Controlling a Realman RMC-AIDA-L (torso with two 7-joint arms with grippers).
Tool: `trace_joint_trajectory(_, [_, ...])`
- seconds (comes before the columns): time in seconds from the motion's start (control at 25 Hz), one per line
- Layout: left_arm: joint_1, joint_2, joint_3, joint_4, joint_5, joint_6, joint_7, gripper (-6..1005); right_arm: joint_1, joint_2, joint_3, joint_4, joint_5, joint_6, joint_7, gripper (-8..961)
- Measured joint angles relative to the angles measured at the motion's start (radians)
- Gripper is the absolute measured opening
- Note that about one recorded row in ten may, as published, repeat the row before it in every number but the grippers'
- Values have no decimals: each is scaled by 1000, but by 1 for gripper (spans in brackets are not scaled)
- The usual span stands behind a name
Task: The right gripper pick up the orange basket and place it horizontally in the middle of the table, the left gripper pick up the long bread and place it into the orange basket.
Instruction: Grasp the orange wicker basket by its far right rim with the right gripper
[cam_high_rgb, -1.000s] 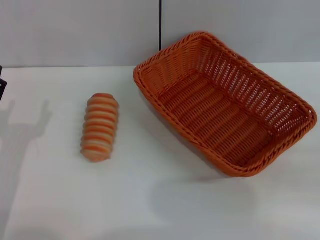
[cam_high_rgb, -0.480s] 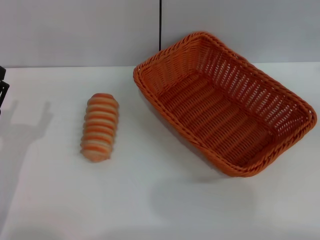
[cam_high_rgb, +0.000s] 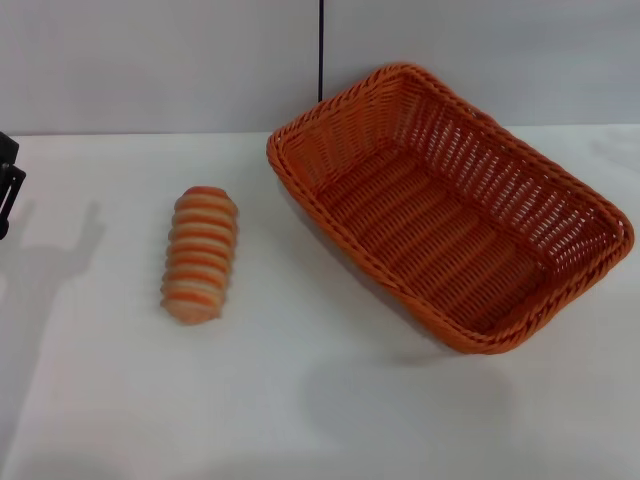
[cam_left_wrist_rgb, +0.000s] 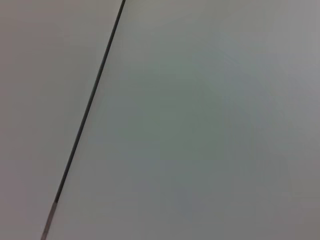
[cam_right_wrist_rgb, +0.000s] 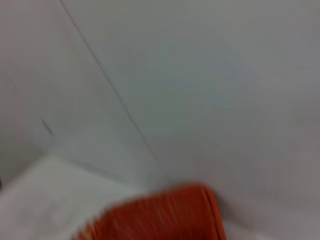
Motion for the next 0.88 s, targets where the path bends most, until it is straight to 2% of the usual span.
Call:
trace_joint_trajectory(0.08, [0,-1,-4,-1,-1,-8,0,859,28,10,-15,9,-82,10,3,409])
trace_joint_trajectory(0.12, [0,-1,-7,-2,-1,-15,0,859,49,24,-43,11,-147,19,3,409])
trace_joint_trajectory(0.16, [0,-2,-10,-3,-2,-21,0,859,49,24,-43,11,-147,19,3,409])
trace_joint_trajectory(0.2, [0,-2,-10,-3,-2,-24,0,859,57,34,-57,11,-175,20,4,409])
trace_joint_trajectory(0.28, [0,-2,-11,-4,-2,-30,0,858,68,59,-75,14,-234,19,6,409])
trace_joint_trajectory(0.32, [0,-2,-11,-5,-2,-36,0,858,76,85,-78,17,-291,13,6,410])
trace_joint_trajectory(0.36, [0,-2,-11,-5,-2,-36,0,858,76,85,-78,17,-291,13,6,410])
trace_joint_trajectory(0.52, [-5,-2,-10,-8,-2,-60,-1,858,99,138,-79,18,-406,-5,0,410])
trace_joint_trajectory(0.56, [-5,-2,-10,-8,-2,-60,-1,858,99,138,-79,18,-406,-5,0,410])
trace_joint_trajectory(0.72, [-8,-2,-10,-8,-2,-86,-34,858,106,166,-88,16,-446,-17,-1,410])
trace_joint_trajectory(0.88, [-9,-1,-11,-7,-2,-95,-52,858,107,170,-103,0,-447,-42,1,410])
